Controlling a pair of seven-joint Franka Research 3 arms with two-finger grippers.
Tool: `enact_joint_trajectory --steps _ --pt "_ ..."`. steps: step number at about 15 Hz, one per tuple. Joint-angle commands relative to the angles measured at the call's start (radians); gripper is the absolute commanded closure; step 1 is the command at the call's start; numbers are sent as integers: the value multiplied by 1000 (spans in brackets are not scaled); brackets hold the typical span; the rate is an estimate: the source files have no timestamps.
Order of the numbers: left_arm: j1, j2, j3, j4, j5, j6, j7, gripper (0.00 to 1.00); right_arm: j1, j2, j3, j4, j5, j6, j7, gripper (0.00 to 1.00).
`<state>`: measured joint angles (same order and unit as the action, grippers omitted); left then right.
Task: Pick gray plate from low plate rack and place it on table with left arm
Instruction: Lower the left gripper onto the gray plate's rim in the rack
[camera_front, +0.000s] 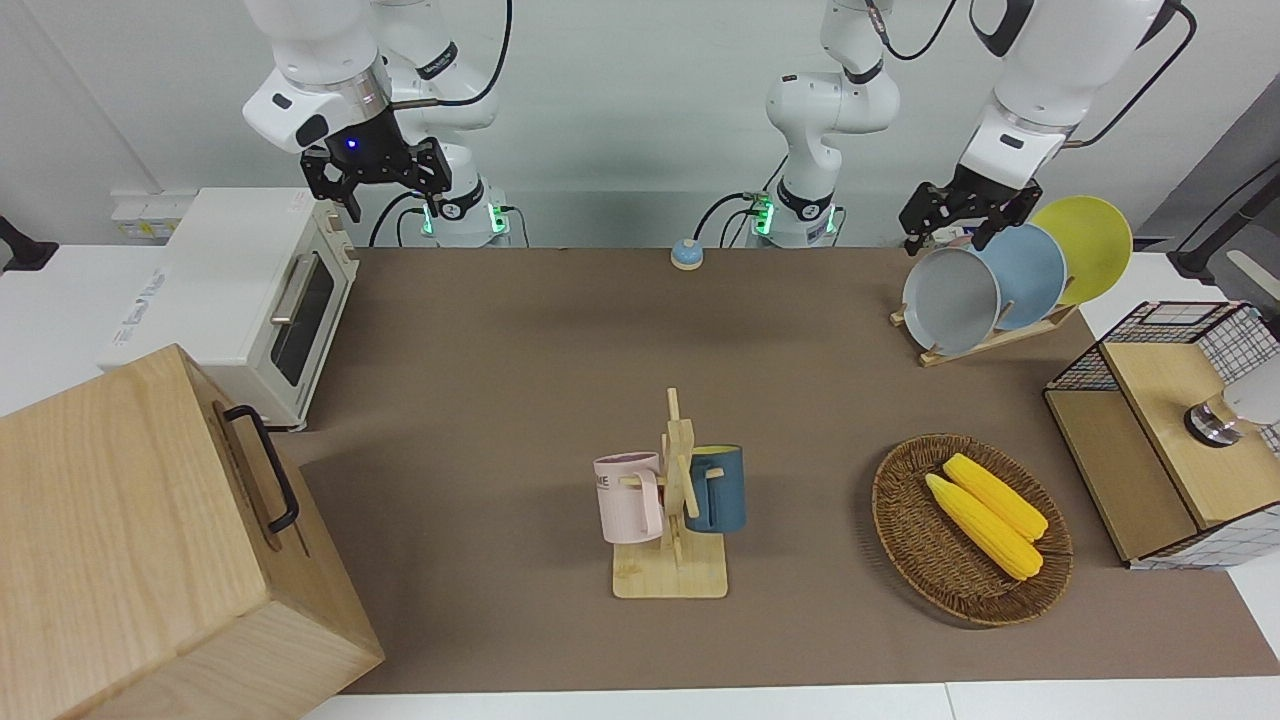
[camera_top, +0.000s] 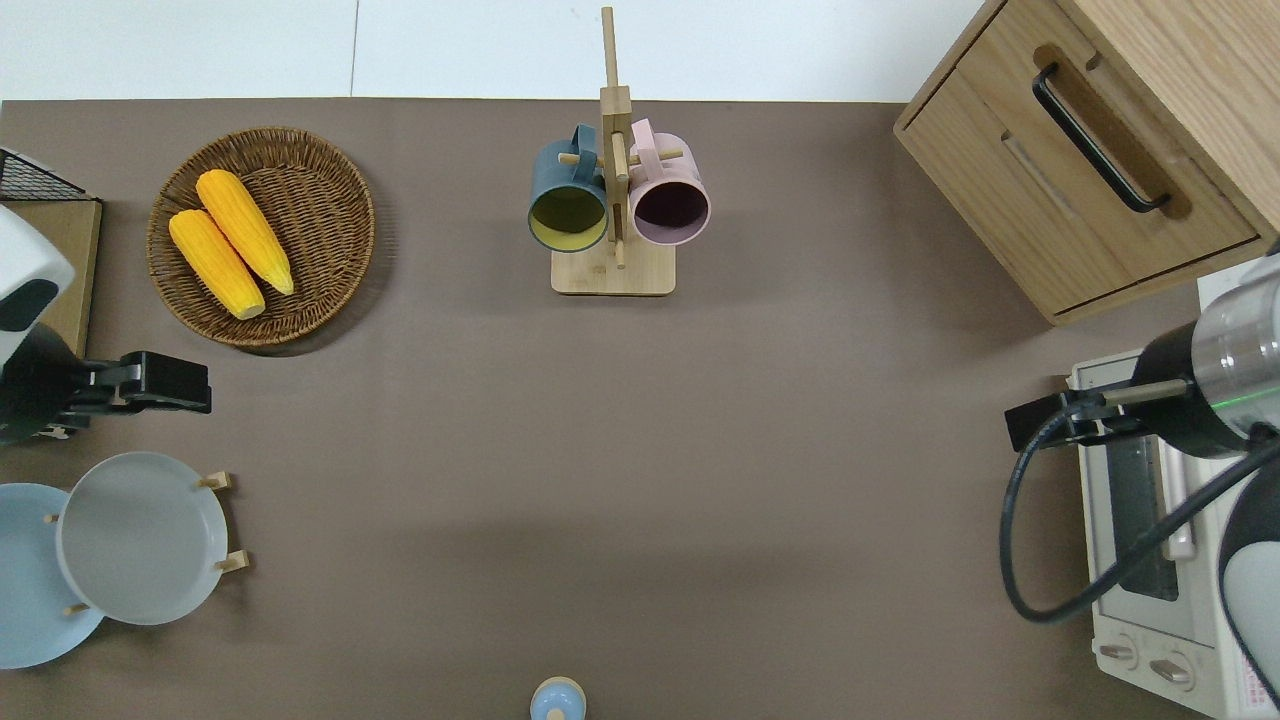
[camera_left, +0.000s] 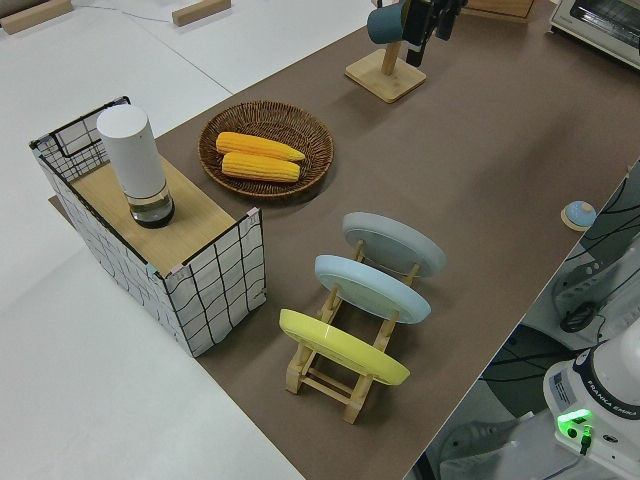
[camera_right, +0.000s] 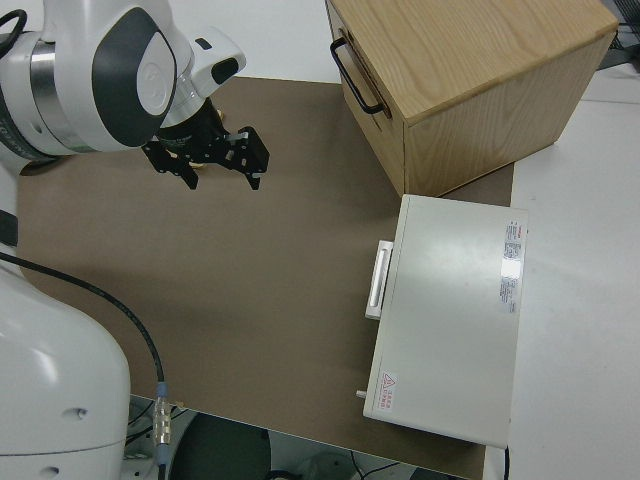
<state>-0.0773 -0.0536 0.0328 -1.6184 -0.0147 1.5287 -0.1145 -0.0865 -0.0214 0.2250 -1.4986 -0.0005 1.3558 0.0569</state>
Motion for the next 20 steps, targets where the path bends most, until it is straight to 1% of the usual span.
enact_joint_trajectory --steps 1,5,9,12,16,20 --pt "-4 -9 1 -15 -19 -9 -70 5 -15 -5 7 6 4 -15 -3 13" --pt "1 -25 1 -49 2 -7 -63 7 -13 -5 7 6 4 -15 -3 13" --pt "-6 -40 -22 -101 134 -7 -56 7 -13 -5 7 6 4 -15 -3 11" --pt "1 -46 -22 -129 197 -7 -37 9 -15 -5 7 6 4 -15 -3 13" --pt "-2 -55 -22 -181 309 -9 4 9 -15 -5 7 6 4 -15 -3 11" --pt "2 -52 -7 -248 407 -9 6 9 -13 -5 7 6 4 -15 -3 11"
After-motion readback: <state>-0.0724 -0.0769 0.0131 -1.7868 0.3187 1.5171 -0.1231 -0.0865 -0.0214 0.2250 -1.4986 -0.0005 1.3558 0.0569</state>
